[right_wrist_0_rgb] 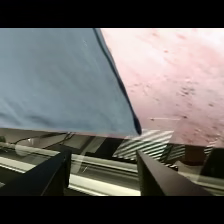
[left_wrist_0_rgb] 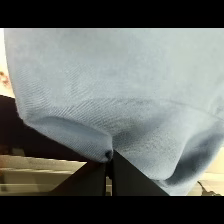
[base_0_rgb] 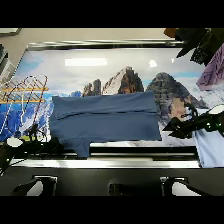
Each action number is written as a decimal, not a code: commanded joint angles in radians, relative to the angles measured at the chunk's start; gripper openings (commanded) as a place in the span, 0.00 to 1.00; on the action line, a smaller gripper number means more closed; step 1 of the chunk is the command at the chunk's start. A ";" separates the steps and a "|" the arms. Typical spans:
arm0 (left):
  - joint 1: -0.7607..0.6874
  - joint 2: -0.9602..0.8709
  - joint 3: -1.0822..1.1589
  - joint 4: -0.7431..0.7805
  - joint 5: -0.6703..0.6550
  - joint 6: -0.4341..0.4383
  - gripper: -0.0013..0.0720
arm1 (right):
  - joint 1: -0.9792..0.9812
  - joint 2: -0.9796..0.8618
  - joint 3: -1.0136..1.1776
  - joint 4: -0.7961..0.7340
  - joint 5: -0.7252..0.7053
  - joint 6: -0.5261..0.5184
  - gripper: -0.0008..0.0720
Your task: Fold the clothes and pants, and hang the long-sleeved shirts on hangers.
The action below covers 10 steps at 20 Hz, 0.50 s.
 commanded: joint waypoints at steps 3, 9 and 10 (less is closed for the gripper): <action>0.000 0.000 -0.001 0.000 -0.001 -0.001 0.04 | -0.001 -0.002 -0.111 0.044 -0.132 -0.056 0.67; 0.000 0.000 -0.001 0.000 -0.001 -0.001 0.04 | -0.001 -0.002 -0.150 0.077 -0.188 -0.063 0.67; 0.000 0.000 -0.001 0.000 0.000 -0.001 0.04 | -0.001 -0.002 -0.159 0.078 -0.195 -0.063 0.67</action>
